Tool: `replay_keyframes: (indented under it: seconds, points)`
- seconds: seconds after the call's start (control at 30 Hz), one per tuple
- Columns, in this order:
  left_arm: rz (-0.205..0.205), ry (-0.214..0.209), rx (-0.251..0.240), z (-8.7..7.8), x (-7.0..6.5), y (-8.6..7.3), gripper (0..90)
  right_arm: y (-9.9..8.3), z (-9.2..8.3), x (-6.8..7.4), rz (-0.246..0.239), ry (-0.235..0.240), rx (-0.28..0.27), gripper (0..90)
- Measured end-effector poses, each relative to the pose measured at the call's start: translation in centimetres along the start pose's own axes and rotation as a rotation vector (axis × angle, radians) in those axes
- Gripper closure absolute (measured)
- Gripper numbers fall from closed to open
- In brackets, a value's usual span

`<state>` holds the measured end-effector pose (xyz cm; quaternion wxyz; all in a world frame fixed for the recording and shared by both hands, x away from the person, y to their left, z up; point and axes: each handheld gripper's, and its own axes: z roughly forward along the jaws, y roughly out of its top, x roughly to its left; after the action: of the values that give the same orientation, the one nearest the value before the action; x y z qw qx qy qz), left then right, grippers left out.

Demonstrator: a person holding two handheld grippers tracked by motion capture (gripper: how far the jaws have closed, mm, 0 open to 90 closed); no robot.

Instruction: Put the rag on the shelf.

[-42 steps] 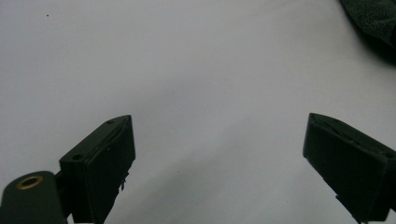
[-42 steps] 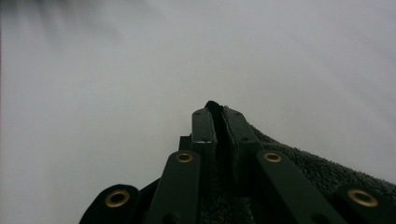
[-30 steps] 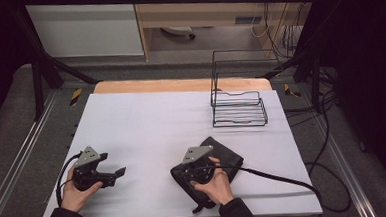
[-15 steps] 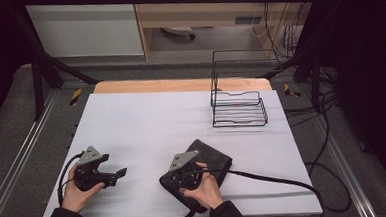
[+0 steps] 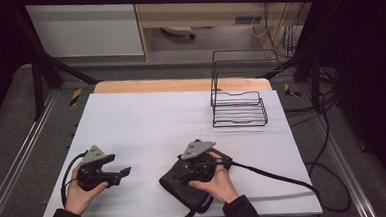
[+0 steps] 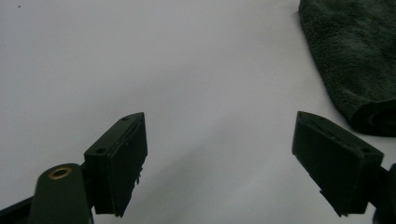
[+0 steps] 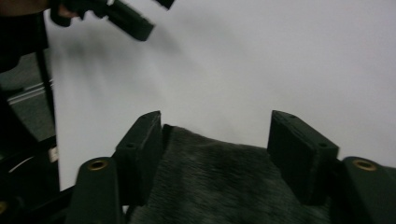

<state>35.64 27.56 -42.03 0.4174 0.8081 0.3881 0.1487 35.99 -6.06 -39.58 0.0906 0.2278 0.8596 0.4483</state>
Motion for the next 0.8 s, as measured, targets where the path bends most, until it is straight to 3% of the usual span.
replay_keyframes:
  seconds: [0.2, 0.33, 0.43, 0.63, 0.8]
  points:
    - [0.028, -0.023, 0.021, 0.5, -2.1, 1.5, 22.0, -1.0, -2.8, -2.5, 0.069, -0.124, -0.007, 18.9]
    - [0.035, -0.041, 0.033, 1.1, -3.1, 2.3, 23.9, -2.4, -4.2, -4.1, 0.137, -0.174, -0.011, 17.0]
    - [0.053, -0.073, 0.055, 2.2, -4.6, 3.4, 25.9, -3.7, -5.0, -5.2, 0.199, -0.208, 0.004, 19.9]
    - [0.074, -0.119, 0.089, 4.0, -6.6, 4.6, 32.4, -6.2, -6.2, -6.8, 0.266, -0.280, 0.021, 31.0]
    - [0.112, -0.153, 0.165, 6.5, -8.5, 4.6, 36.7, -8.2, -6.3, -7.4, 0.316, -0.317, 0.052, 40.2]
